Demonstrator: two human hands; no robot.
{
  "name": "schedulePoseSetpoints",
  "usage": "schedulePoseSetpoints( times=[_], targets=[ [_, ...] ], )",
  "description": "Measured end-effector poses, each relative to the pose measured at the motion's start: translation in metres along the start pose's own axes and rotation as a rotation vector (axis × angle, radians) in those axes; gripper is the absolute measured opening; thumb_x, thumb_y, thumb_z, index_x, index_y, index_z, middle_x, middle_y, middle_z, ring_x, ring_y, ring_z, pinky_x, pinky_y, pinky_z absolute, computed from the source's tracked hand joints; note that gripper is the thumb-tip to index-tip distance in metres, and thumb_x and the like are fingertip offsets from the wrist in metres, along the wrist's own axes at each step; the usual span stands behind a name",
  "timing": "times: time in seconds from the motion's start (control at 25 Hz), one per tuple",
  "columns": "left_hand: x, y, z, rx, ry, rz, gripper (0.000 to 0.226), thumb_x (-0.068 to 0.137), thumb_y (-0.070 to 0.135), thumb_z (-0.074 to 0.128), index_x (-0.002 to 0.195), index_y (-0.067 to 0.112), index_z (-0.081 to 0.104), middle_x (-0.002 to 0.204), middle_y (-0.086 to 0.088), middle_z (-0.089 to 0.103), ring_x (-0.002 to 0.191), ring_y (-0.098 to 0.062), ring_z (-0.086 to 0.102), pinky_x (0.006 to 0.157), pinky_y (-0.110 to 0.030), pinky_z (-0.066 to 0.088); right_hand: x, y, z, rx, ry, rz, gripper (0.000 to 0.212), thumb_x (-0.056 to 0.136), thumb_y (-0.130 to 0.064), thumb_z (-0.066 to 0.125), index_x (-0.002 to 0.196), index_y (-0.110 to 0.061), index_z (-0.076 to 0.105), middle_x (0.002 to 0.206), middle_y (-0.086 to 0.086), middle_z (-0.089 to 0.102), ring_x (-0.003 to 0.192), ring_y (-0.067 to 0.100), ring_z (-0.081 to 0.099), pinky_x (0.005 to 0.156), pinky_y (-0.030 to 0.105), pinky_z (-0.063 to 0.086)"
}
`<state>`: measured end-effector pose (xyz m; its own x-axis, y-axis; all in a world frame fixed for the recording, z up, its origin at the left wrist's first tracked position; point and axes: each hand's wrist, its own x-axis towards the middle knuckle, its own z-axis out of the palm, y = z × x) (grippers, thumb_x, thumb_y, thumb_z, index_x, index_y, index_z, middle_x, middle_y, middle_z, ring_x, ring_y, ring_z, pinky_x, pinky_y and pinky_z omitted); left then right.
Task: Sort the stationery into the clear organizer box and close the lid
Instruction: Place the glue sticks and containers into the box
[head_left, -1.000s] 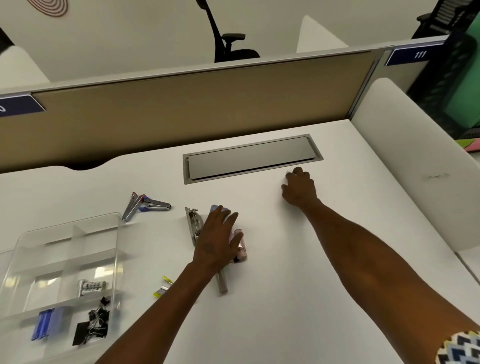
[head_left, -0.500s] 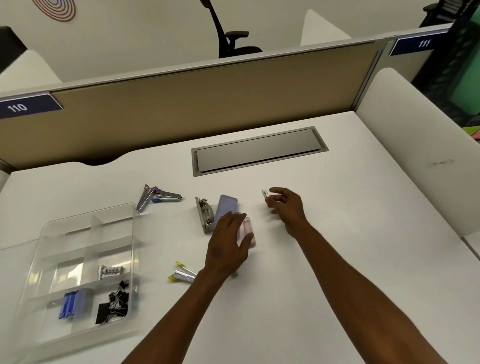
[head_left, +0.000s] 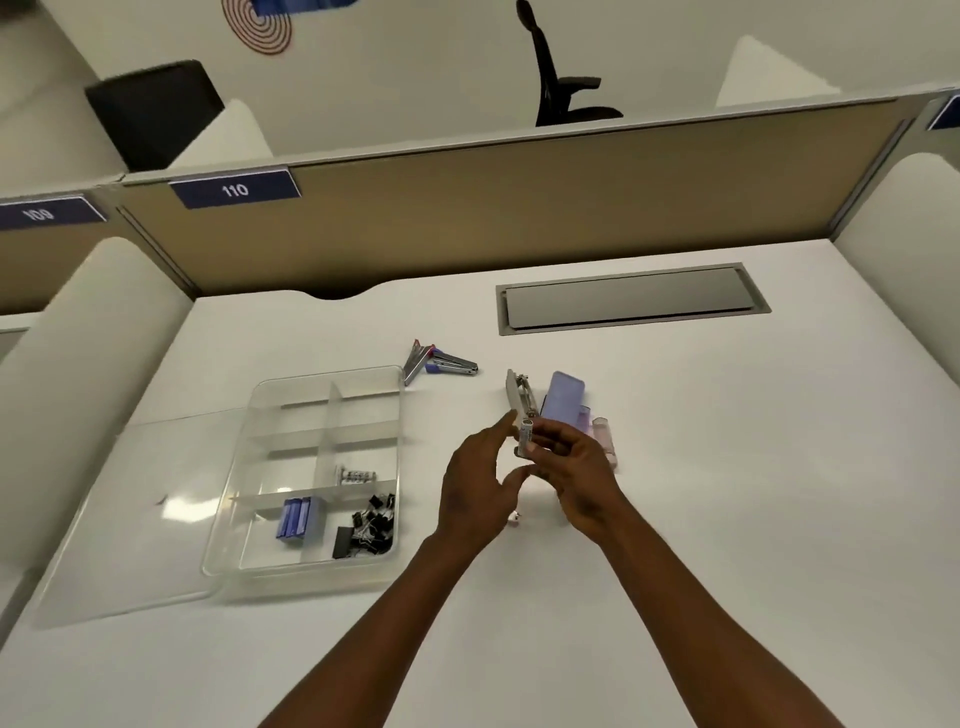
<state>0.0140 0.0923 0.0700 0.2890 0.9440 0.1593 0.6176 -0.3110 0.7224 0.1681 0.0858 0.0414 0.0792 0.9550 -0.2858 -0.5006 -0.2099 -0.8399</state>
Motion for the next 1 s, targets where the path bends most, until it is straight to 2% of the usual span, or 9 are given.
schedulePoseSetpoints(
  times=[0.08,0.2,0.36,0.48,0.6,0.72,0.84,1.0],
  targets=[
    [-0.007,-0.011,-0.020,-0.006,0.057,0.024,0.061,0.084,0.020,0.071,0.141,0.025,0.050,0.131,0.007,0.063,0.119,-0.011,0.057,0.103,-0.021,0.042,-0.002,0.008,0.021,-0.026,-0.066,-0.025,0.033,0.081,-0.003,0.076,0.113,-0.010,0.071,0.112,0.014,0.074,0.099,0.030,0.073,0.076,0.032,0.058],
    [-0.018,-0.026,-0.045,0.016,0.122,0.061,0.062,0.082,0.013,0.069,0.139,0.027,0.052,0.127,0.008,0.065,0.115,-0.007,0.059,0.100,-0.012,0.040,-0.002,0.019,0.049,-0.035,-0.131,-0.007,0.038,0.075,-0.014,0.081,0.112,-0.015,0.073,0.113,0.013,0.074,0.100,0.027,0.073,0.077,0.031,0.058],
    [-0.032,-0.049,-0.072,0.050,0.180,0.048,0.056,0.085,0.015,0.069,0.138,0.026,0.054,0.124,0.008,0.067,0.113,-0.008,0.061,0.099,-0.023,0.048,-0.002,0.034,0.082,-0.080,-0.193,0.017,0.035,0.076,-0.012,0.081,0.109,-0.017,0.074,0.112,0.014,0.074,0.099,0.026,0.072,0.077,0.031,0.058],
    [-0.043,-0.067,-0.090,0.047,0.220,0.017,0.054,0.084,0.017,0.070,0.136,0.025,0.056,0.119,0.006,0.069,0.108,-0.010,0.063,0.095,-0.022,0.048,-0.001,0.044,0.108,-0.115,-0.216,0.024,0.030,0.079,-0.011,0.079,0.109,-0.015,0.074,0.107,0.015,0.075,0.095,0.026,0.073,0.078,0.032,0.058],
    [-0.054,-0.084,-0.103,0.019,0.223,-0.045,0.049,0.085,0.023,0.070,0.133,0.023,0.059,0.116,0.004,0.070,0.105,-0.013,0.063,0.090,-0.030,0.052,0.000,0.056,0.132,-0.175,-0.180,0.064,0.019,0.084,-0.009,0.076,0.103,-0.012,0.075,0.101,0.016,0.076,0.089,0.027,0.075,0.072,0.031,0.059],
    [-0.066,-0.107,-0.114,0.040,0.240,-0.140,0.045,0.085,0.026,0.073,0.129,0.022,0.063,0.123,0.003,0.067,0.117,-0.013,0.057,0.100,-0.029,0.047,0.005,0.064,0.152,-0.256,-0.062,0.132,0.013,0.087,-0.009,0.074,0.099,-0.006,0.073,0.092,0.016,0.075,0.081,0.028,0.076,0.066,0.031,0.058],
    [-0.072,-0.134,-0.129,0.115,0.327,-0.203,0.038,0.084,0.026,0.074,0.121,0.020,0.067,0.120,0.002,0.064,0.118,-0.015,0.055,0.100,-0.031,0.047,0.016,0.065,0.169,-0.471,0.008,0.090,0.017,0.085,-0.014,0.076,0.099,-0.006,0.072,0.082,0.010,0.076,0.080,0.027,0.076,0.065,0.031,0.056],
    [-0.074,-0.160,-0.138,0.180,0.267,-0.253,0.040,0.087,0.028,0.069,0.124,0.016,0.065,0.127,-0.001,0.061,0.130,-0.021,0.046,0.101,-0.036,0.048,0.036,0.062,0.196,-1.086,0.024,-0.194,0.016,0.088,-0.031,0.072,0.096,-0.018,0.076,0.080,-0.001,0.077,0.077,0.015,0.072,0.073,0.027,0.054]
  ],
)
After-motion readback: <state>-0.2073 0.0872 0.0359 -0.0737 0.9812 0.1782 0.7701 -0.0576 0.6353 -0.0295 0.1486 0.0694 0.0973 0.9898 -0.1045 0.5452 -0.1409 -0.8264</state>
